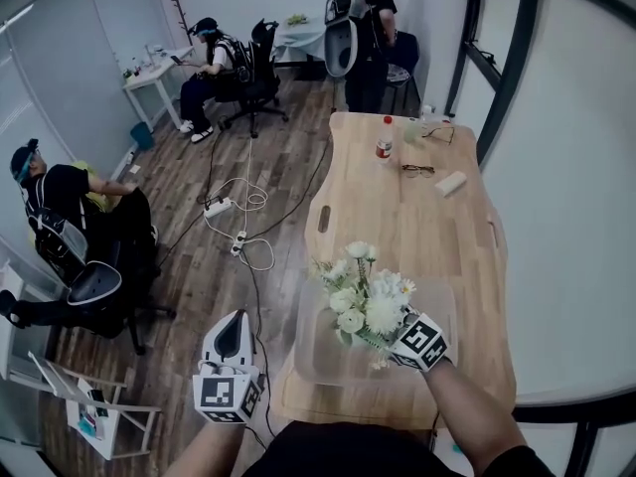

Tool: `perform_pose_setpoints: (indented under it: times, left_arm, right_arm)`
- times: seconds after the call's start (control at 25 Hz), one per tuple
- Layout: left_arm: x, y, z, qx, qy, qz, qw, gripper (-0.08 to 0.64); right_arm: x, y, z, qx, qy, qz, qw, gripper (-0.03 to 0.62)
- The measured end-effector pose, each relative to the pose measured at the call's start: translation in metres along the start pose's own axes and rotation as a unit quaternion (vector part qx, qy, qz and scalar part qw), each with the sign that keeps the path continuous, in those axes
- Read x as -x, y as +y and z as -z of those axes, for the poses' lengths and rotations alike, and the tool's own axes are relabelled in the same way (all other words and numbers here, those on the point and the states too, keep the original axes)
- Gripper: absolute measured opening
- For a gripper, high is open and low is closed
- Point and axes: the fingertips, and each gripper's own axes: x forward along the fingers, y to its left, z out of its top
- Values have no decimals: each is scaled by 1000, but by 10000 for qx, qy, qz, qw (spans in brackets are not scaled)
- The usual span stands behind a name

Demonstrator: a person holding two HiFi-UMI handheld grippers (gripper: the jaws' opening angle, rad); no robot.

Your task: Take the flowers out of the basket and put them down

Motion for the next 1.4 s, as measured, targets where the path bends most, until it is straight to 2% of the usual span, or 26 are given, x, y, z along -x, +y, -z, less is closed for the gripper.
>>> perform_pose_setpoints:
  times: [0.64, 1.08, 1.24, 1.4]
  left_arm:
    - [-15, -27, -18, -7, -251, 374, 9990, 5]
    - [-34, -49, -29, -54, -320, 512, 9982, 5]
    - [-48, -61, -33, 33, -300, 513, 9982, 5]
    - [-48, -65, -40, -49, -321, 682, 9971, 5]
  right_arm:
    - [40, -9, -29, 45, -285, 510, 9983, 258]
    - [75, -34, -50, 129, -485, 780, 9957, 258]
    - [87, -50, -56, 158, -505, 864, 9949, 258]
    - [92, -49, -67, 159, -534, 994, 9935, 258]
